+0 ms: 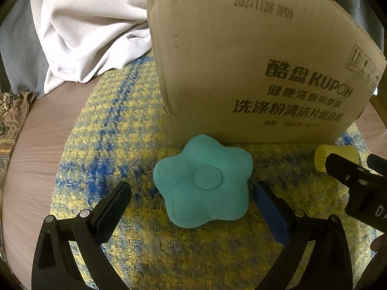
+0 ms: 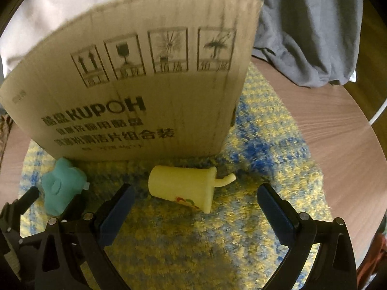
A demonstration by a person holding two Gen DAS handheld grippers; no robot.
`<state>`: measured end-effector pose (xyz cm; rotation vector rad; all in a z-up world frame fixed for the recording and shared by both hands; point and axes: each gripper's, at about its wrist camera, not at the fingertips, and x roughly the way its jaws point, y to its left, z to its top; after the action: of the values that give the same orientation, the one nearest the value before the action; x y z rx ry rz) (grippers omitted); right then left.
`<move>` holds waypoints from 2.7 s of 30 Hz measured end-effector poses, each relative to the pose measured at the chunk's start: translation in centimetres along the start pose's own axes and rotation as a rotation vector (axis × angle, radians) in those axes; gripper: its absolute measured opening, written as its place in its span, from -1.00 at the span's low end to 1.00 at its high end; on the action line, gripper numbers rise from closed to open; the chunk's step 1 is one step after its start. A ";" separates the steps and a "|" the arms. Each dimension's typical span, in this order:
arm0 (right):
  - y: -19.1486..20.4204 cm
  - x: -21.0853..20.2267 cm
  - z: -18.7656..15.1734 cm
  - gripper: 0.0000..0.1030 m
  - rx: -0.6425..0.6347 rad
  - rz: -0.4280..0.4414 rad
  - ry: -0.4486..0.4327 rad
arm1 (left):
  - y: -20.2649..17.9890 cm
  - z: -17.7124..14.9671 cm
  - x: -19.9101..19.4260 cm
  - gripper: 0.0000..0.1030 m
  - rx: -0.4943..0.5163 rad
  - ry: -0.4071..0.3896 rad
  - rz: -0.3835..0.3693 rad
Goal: Organize objects
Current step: 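Grasp teal star plush with left gripper while right gripper grasps yellow cup toy, then lift teal star with left gripper while right gripper carries yellow cup over box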
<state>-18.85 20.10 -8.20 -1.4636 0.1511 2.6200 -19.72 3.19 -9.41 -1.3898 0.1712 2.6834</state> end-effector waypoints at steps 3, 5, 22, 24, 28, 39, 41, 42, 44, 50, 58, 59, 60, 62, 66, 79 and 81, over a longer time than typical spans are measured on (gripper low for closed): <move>-0.1 0.7 -0.1 0.97 0.011 -0.002 0.011 | 0.0 -0.1 0.3 0.98 0.003 -0.002 0.012; -0.3 1.0 -0.2 0.96 0.023 -0.006 0.011 | -0.1 -0.3 0.4 0.97 0.005 -0.005 0.019; 0.0 1.3 -1.2 0.22 0.023 0.018 0.007 | -1.2 -0.3 0.0 0.38 0.070 -0.035 0.019; -0.1 1.1 -1.4 0.22 0.026 0.020 0.002 | -1.2 -0.4 -0.2 0.37 0.071 -0.041 0.021; -0.4 0.3 -1.7 0.22 0.032 0.023 -0.010 | -1.3 -0.5 -0.8 0.36 0.072 -0.053 0.027; -2.4 -2.3 -2.3 0.22 0.031 0.023 -0.058 | -2.7 -1.0 -3.5 0.36 0.093 -0.094 0.039; -2.6 -2.8 -2.0 0.22 0.032 0.025 -0.069 | -2.9 -0.9 -4.2 0.36 0.092 -0.105 0.041; -2.3 -3.4 -2.1 0.22 0.032 0.025 -0.074 | -3.0 -0.9 -4.5 0.36 0.092 -0.109 0.040; -2.7 -3.8 -1.7 0.22 0.030 0.025 -0.090 | -3.0 -0.7 -5.0 0.36 0.095 -0.118 0.039; -2.9 -6.3 -1.3 0.22 0.024 0.029 -0.136 | -3.2 -0.2 -6.8 0.36 0.091 -0.142 0.035; -3.1 -8.9 -0.5 0.22 0.015 0.039 -0.190 | -2.8 0.6 -8.9 0.36 0.084 -0.176 0.022; -2.9 -9.4 -0.5 0.22 0.013 0.039 -0.196 | -2.8 0.7 -9.2 0.36 0.083 -0.182 0.020; -2.8 -9.9 -0.4 0.22 0.011 0.040 -0.204 | -2.7 0.8 -9.5 0.36 0.081 -0.189 0.017; -2.9 -10.4 -0.2 0.22 0.007 0.042 -0.217 | -2.6 1.1 -10.0 0.36 0.078 -0.201 0.014; -2.9 -11.9 0.2 0.22 0.003 0.047 -0.245 | -2.4 1.8 -11.1 0.36 0.072 -0.223 0.007; -2.8 -15.6 2.1 0.22 -0.006 0.061 -0.315 | -2.3 4.2 -14.4 0.36 0.061 -0.293 -0.018; -2.8 -16.2 2.5 0.22 -0.005 0.067 -0.325 | -2.1 4.7 -14.9 0.36 0.057 -0.306 -0.020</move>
<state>-12.08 22.11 6.89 -1.0298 0.1605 2.8670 -14.64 5.27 5.36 -0.9444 0.2013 2.8056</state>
